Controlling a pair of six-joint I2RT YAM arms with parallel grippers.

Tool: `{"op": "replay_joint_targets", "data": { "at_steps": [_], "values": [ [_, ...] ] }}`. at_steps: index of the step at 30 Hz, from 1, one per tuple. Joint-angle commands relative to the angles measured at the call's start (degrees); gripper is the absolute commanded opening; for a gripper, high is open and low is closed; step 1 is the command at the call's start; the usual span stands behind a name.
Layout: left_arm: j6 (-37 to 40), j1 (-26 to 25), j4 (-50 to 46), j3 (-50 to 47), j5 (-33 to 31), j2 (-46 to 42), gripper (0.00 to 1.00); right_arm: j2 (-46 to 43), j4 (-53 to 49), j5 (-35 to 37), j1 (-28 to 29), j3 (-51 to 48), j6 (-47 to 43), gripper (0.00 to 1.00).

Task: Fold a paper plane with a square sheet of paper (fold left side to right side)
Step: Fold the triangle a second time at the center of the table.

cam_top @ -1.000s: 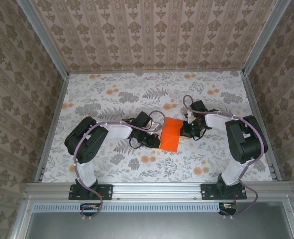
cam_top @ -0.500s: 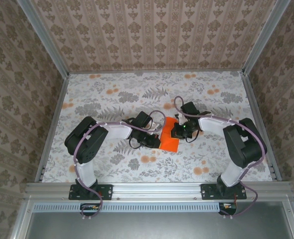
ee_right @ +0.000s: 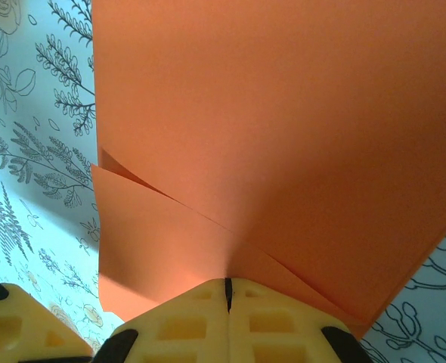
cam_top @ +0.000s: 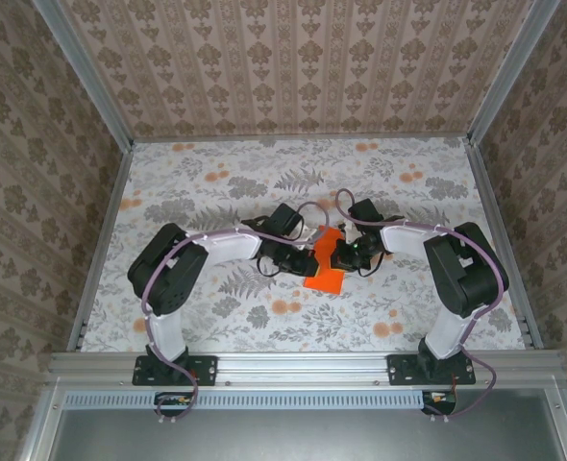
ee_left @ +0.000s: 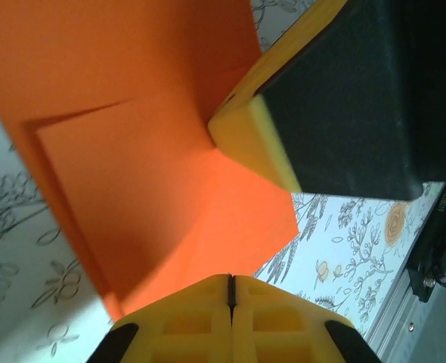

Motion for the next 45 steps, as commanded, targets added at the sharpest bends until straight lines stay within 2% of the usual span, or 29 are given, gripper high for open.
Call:
{"op": "replay_joint_targets", "data": {
  "at_steps": [1,5,15,30,37,40,45],
  "values": [
    [1.7,0.0,-2.0,1.1,1.1,2.8,0.06,2.0,-2.5,2.0,0.0,-1.6,-0.2,0.00],
    [1.8,-0.1,-2.2,1.9,2.6,4.1,0.06,2.2,-2.6,2.0,0.0,-1.6,-0.4,0.00],
    [1.9,0.5,-4.6,-0.7,-0.5,4.1,0.06,2.6,-5.3,4.3,0.0,-0.4,-1.6,0.00],
    [-0.5,2.8,-1.6,-11.9,-1.3,-3.4,0.06,5.0,-8.0,6.3,-1.3,1.8,-4.1,0.00],
    [0.8,4.7,-2.0,-13.5,-1.5,-7.6,0.09,2.0,-4.2,3.5,-1.3,1.8,-2.9,0.00],
    [1.7,6.2,-1.5,-12.6,-1.1,-10.0,0.16,-1.8,-1.4,3.6,-1.2,1.5,-1.9,0.10],
    [3.3,7.5,2.1,-8.2,-0.2,-10.3,0.37,-9.2,0.9,9.3,-1.7,0.1,-1.5,0.30]
  ]
}}
